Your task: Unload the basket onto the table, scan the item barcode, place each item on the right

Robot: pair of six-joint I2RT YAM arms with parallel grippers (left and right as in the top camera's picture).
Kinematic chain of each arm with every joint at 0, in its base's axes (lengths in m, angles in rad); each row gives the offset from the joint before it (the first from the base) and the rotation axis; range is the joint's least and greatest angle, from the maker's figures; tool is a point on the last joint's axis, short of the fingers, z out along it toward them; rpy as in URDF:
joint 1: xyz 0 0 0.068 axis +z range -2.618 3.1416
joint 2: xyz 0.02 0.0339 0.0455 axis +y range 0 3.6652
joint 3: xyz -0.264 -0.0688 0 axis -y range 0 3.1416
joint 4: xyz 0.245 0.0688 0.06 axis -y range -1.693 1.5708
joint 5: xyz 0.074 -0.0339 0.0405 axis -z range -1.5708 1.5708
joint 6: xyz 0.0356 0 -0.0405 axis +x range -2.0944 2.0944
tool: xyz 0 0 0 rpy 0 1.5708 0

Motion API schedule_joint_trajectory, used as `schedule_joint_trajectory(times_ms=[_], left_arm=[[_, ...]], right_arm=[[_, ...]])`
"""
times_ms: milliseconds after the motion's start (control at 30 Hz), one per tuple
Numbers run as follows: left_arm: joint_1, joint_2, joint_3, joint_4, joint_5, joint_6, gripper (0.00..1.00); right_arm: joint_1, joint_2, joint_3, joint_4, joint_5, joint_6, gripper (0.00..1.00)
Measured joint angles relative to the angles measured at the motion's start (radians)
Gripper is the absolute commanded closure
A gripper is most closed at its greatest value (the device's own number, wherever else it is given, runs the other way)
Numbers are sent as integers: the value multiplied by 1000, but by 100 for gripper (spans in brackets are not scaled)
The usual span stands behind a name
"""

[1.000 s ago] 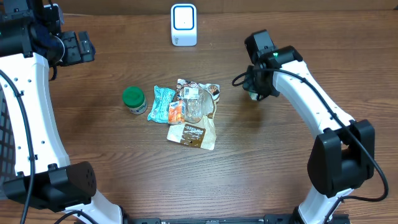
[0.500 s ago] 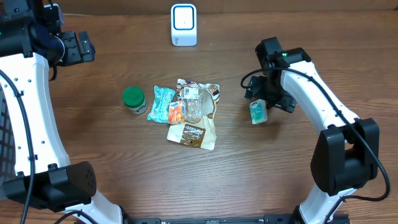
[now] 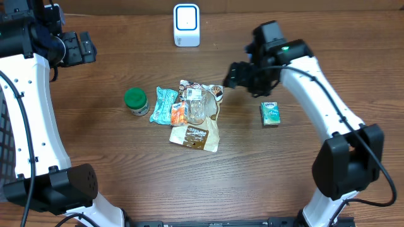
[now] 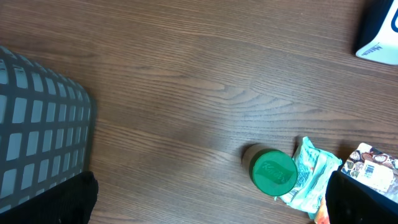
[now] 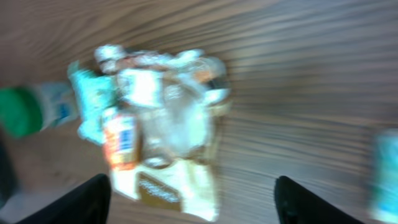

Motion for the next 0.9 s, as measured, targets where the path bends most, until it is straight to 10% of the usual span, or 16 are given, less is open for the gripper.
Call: schedule_joint_trajectory(times_ms=[900], left_arm=[[0,0,0,0,0,0,0]], right_arm=[[301,248,-31,253,-58,281,48]])
